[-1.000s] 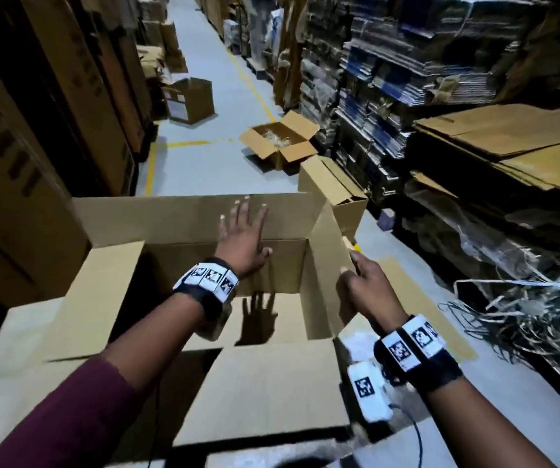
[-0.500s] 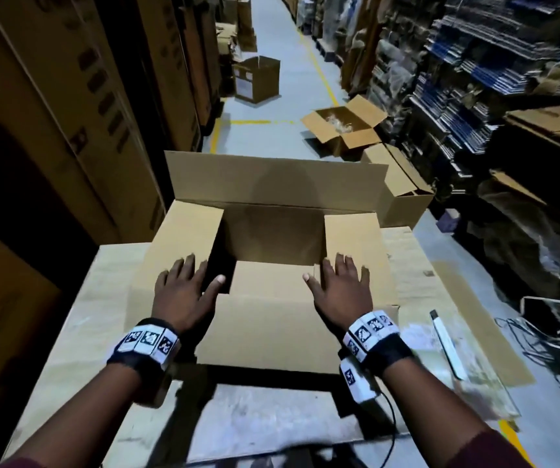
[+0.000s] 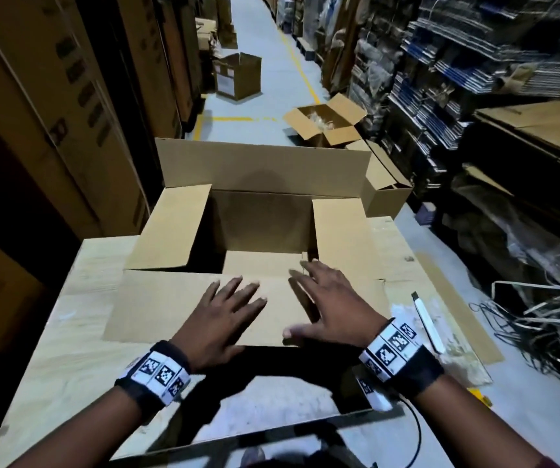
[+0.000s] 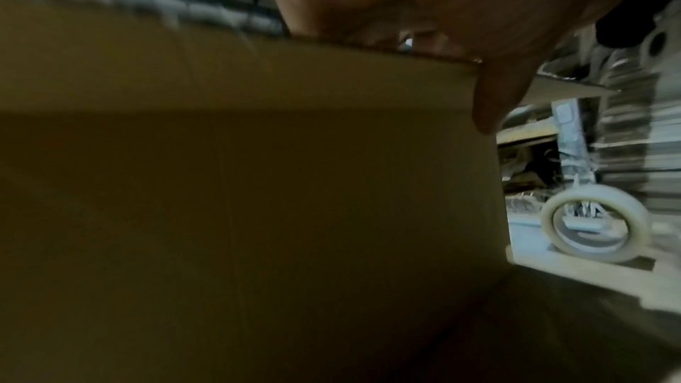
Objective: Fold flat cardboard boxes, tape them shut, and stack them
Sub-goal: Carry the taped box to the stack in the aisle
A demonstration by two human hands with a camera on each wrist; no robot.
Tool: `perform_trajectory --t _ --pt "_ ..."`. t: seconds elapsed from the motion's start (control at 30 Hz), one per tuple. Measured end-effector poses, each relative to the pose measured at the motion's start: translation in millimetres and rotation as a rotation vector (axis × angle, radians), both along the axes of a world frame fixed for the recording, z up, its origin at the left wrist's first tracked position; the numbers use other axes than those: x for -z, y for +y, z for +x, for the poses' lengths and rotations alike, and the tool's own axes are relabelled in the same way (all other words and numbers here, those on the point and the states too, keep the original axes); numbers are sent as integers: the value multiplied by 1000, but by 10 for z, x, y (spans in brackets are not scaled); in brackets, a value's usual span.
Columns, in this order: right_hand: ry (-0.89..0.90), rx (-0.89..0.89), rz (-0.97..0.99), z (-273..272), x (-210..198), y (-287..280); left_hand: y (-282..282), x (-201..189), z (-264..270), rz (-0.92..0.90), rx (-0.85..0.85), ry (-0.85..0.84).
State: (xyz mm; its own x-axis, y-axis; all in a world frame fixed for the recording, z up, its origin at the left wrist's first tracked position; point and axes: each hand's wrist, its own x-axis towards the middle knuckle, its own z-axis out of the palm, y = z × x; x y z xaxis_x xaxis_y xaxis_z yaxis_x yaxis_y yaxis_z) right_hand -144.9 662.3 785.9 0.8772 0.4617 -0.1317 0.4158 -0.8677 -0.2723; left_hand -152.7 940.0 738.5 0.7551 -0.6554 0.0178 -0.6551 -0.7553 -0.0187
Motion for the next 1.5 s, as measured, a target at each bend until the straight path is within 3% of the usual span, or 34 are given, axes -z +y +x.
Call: perform_trajectory --t 0.07,0.17,0.27,0.33,0.47,0.57,0.73,0.83,0.93,1.07,1.23,1.3,1.43,1.5 --pt "57 -60 -122 -73 -106 -14 70 -225 4 -159 115 -40" --pt "-150 -66 -183 -31 -375 -72 119 -718 107 -271 106 -173" --pt "-445 44 -135 62 -641 -144 108 -1071 347 -154 -58 -273" --pt "-526 110 -89 148 -696 -167 77 -1168 506 -121 -141 -269" --pt "-416 212 -108 360 -488 -63 -75 -1019 763 -214 -294 -139" --pt "-314 243 -172 439 -188 -17 -232 -656 828 -90 -359 -50" --pt "79 220 -103 484 104 -73 -462 -173 744 20 -387 182" --pt "74 241 173 581 -21 -275 -489 -47 713 6 -407 144" --pt "-81 496 539 818 -331 -555 -482 -17 705 -22 -409 107" --pt "92 743 916 1368 -583 -962 -510 4 706 -45 -419 80" --pt "80 735 1301 1802 -561 -1267 -662 32 666 -90 -478 37" --pt "96 581 1215 1796 -532 -1282 -769 42 646 -84 -484 52" --pt "237 184 612 1711 -256 -1298 -1046 31 579 -154 -492 53" --pt "218 88 437 1760 -96 -1322 -1235 47 515 -172 -468 33"
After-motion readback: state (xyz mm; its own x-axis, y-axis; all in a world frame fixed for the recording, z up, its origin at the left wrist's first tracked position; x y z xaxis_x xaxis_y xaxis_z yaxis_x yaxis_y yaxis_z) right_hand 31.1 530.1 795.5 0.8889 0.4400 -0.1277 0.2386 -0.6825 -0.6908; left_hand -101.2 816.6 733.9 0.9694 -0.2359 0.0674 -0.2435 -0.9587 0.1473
